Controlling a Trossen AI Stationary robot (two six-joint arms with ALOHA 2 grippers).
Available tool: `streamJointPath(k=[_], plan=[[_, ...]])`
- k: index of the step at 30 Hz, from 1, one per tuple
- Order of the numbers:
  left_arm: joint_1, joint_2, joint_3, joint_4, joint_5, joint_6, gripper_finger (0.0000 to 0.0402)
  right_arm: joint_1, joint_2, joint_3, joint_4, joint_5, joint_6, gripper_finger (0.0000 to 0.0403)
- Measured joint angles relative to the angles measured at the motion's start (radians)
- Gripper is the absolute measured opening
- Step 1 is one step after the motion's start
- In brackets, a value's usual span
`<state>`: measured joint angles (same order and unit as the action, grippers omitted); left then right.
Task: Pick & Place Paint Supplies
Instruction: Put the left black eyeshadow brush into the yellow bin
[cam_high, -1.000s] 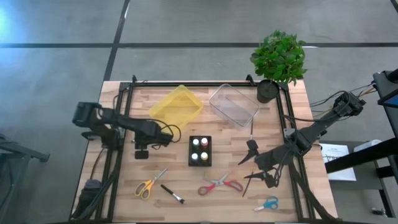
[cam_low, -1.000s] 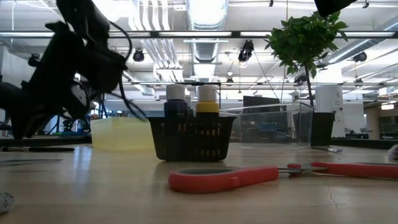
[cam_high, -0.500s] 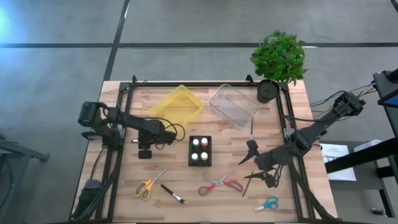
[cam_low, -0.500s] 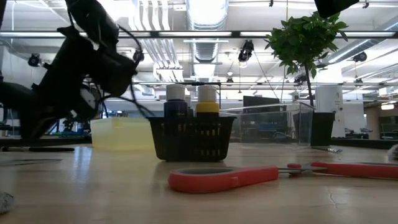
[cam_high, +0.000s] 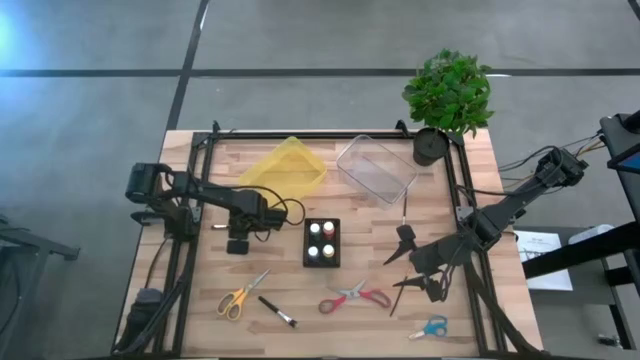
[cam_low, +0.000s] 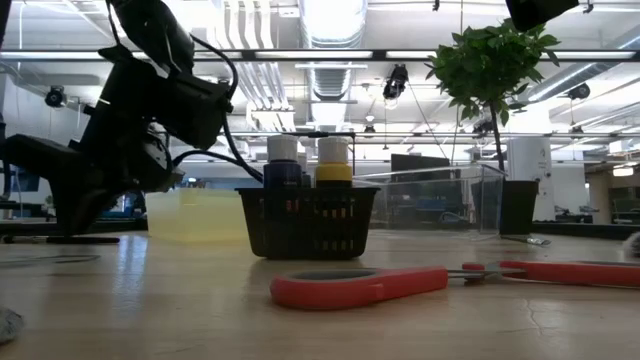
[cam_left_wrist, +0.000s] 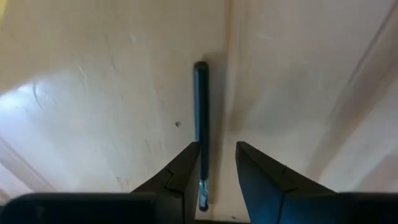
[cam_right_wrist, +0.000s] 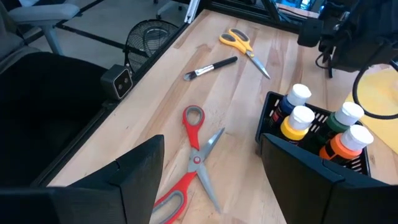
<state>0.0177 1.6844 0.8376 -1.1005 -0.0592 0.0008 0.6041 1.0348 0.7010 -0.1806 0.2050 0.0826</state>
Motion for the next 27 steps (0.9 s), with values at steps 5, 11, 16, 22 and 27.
streamJointPath(k=[5,11,16,22,27], plan=[[0.002,0.000,-0.001,0.029,-0.031,0.000,0.0108,0.000,0.000,0.000,0.000,0.000,0.000,0.0263],[0.014,0.000,-0.001,0.070,-0.013,0.033,0.0108,0.000,0.000,0.000,0.000,0.000,0.001,0.0263],[0.023,-0.002,-0.007,0.106,0.017,0.049,0.0108,0.000,0.000,0.000,0.000,0.000,0.002,0.0263],[0.023,0.002,-0.007,0.109,0.020,0.049,0.0108,0.000,0.000,0.000,-0.001,0.000,0.004,0.0263],[0.022,0.003,-0.007,0.110,0.024,0.043,0.0084,0.000,0.000,0.000,-0.002,0.001,0.005,0.0263]])
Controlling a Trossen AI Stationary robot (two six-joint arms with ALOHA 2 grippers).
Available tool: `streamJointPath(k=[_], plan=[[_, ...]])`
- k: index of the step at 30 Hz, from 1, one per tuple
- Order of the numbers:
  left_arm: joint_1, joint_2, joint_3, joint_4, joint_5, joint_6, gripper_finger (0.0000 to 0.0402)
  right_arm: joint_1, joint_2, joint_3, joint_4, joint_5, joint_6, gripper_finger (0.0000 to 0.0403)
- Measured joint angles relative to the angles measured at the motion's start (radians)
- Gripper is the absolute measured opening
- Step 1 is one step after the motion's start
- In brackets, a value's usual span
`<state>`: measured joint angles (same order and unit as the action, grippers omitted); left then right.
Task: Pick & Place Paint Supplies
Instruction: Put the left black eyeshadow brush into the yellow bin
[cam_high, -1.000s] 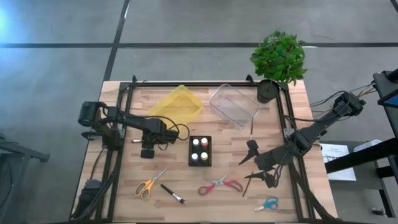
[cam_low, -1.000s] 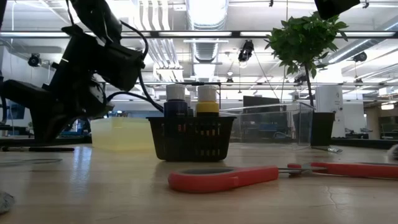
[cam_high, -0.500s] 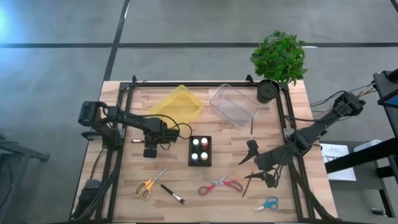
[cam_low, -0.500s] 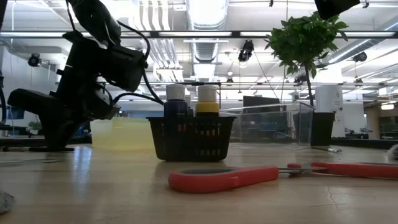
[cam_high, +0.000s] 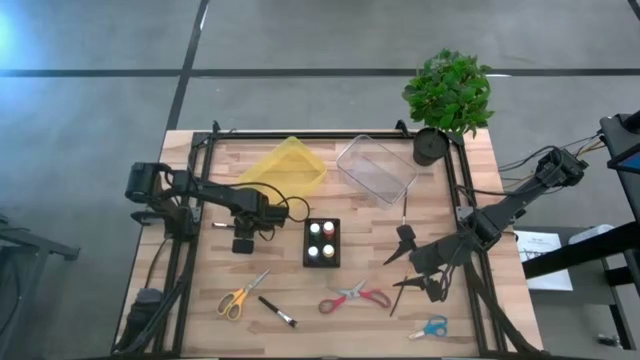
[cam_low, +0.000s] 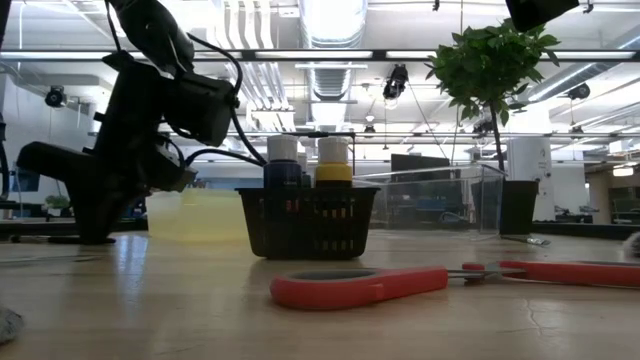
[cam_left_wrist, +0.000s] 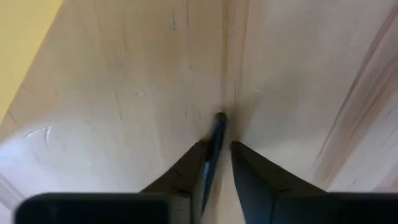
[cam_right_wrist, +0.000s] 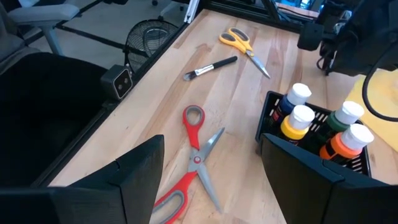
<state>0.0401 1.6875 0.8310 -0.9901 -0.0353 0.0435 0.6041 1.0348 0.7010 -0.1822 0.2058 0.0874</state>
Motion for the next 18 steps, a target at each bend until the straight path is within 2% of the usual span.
streamJointPath(k=[5,18], plan=[[0.000,0.000,0.000,0.001,0.010,-0.022,0.0017,0.000,0.000,0.000,0.000,0.000,0.006,0.0263],[-0.023,-0.017,0.040,-0.015,0.036,-0.067,0.0000,0.000,0.000,0.000,0.000,0.000,0.010,0.0263]])
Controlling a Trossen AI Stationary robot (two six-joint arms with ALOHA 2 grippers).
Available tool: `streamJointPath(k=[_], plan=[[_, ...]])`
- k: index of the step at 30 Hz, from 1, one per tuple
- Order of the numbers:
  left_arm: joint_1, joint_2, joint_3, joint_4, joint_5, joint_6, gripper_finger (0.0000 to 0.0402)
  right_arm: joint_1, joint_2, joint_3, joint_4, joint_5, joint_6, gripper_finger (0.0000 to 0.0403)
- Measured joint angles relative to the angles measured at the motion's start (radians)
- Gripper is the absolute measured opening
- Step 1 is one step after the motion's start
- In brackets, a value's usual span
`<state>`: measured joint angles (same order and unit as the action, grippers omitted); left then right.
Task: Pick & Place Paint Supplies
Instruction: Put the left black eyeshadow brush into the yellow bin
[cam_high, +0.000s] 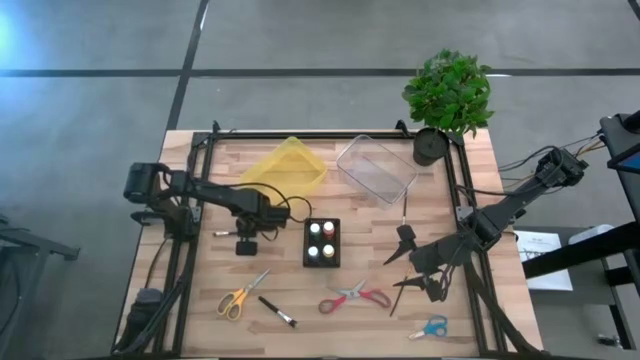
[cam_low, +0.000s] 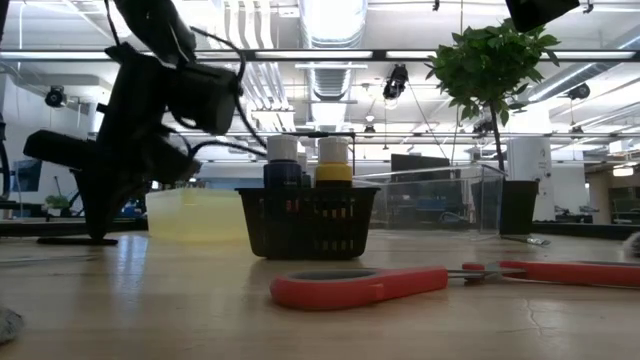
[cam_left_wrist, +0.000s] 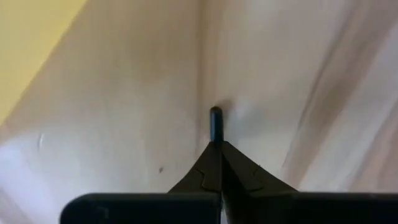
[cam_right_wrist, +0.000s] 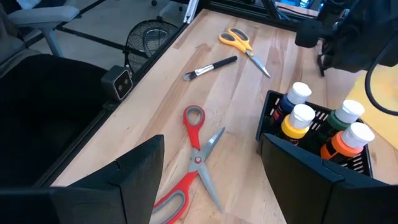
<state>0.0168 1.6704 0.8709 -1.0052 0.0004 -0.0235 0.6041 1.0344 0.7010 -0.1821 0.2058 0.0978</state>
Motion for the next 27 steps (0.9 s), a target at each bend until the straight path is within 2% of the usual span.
streamJointPath(k=[11,14,18,22,27], plan=[[-0.025,-0.053,0.063,-0.026,0.004,-0.030,0.0000,0.000,0.000,0.000,-0.002,-0.002,0.002,0.0263],[-0.025,-0.053,0.061,-0.063,0.053,-0.098,0.0003,0.000,0.000,0.000,-0.003,-0.002,0.004,0.0263],[-0.045,-0.054,0.056,-0.142,0.160,-0.227,0.0030,0.000,0.000,0.000,-0.003,-0.005,0.007,0.0263],[-0.105,-0.054,0.047,-0.208,0.146,-0.307,0.0064,0.000,0.000,0.000,-0.006,-0.005,0.007,0.0263],[-0.162,-0.054,-0.016,-0.207,0.126,-0.392,0.0097,0.000,0.000,0.000,-0.025,-0.006,0.026,0.0263]])
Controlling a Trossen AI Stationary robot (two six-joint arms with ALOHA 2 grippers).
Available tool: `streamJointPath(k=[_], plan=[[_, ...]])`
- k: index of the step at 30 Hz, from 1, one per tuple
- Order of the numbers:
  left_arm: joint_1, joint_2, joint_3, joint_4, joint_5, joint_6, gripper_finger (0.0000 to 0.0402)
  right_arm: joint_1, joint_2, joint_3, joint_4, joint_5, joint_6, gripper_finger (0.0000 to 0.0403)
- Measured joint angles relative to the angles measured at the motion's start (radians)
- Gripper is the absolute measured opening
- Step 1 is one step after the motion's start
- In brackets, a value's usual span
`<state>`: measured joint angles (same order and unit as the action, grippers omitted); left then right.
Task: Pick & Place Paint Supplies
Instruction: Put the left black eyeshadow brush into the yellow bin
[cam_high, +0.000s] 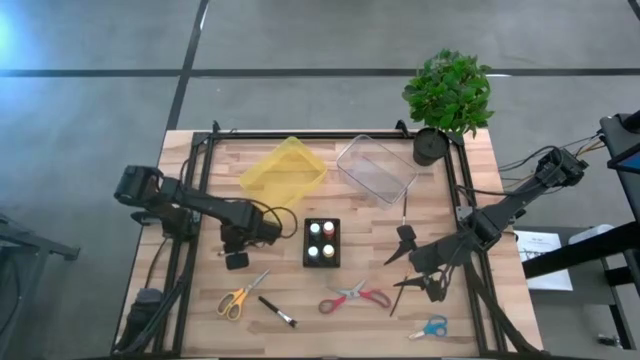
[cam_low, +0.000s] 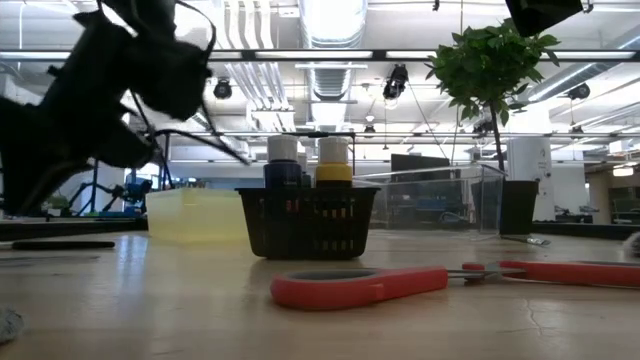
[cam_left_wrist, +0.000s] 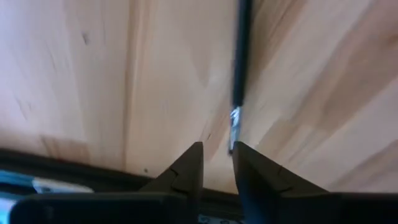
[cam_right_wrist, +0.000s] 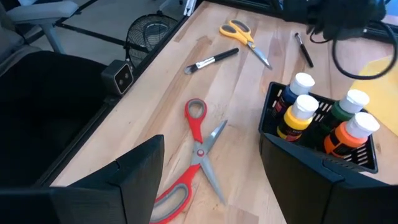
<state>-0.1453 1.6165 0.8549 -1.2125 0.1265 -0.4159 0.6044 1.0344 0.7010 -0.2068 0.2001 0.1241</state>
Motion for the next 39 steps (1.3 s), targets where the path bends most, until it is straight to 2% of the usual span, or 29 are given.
streamJointPath(k=[3,9,13,18,28,31,36,39], plan=[[-0.023,0.000,-0.046,0.001,0.003,-0.055,0.0103,0.000,0.000,0.000,0.001,0.000,-0.001,0.0263],[-0.062,0.000,-0.125,0.041,0.107,-0.093,0.0104,0.000,0.000,0.000,0.001,-0.001,-0.003,0.0263],[-0.086,0.000,-0.156,0.057,0.113,-0.121,0.0104,0.000,0.000,0.000,0.001,0.000,-0.004,0.0263],[-0.098,0.000,-0.174,0.157,0.143,-0.132,0.0104,0.000,0.000,0.000,0.001,0.000,-0.004,0.0263],[-0.097,-0.004,-0.191,0.185,0.145,-0.120,0.0102,0.000,0.000,-0.001,0.002,0.000,-0.004,0.0263],[-0.097,-0.005,-0.198,0.195,0.148,-0.121,0.0080,0.000,0.000,-0.001,0.002,0.000,-0.004,0.0263],[-0.092,-0.005,-0.198,0.202,0.158,-0.148,0.0012,0.000,0.000,-0.002,0.003,0.000,-0.004,0.0263],[-0.089,-0.011,-0.200,0.203,0.159,-0.167,0.0007,0.000,0.000,-0.002,0.003,0.000,-0.004,0.0263]])
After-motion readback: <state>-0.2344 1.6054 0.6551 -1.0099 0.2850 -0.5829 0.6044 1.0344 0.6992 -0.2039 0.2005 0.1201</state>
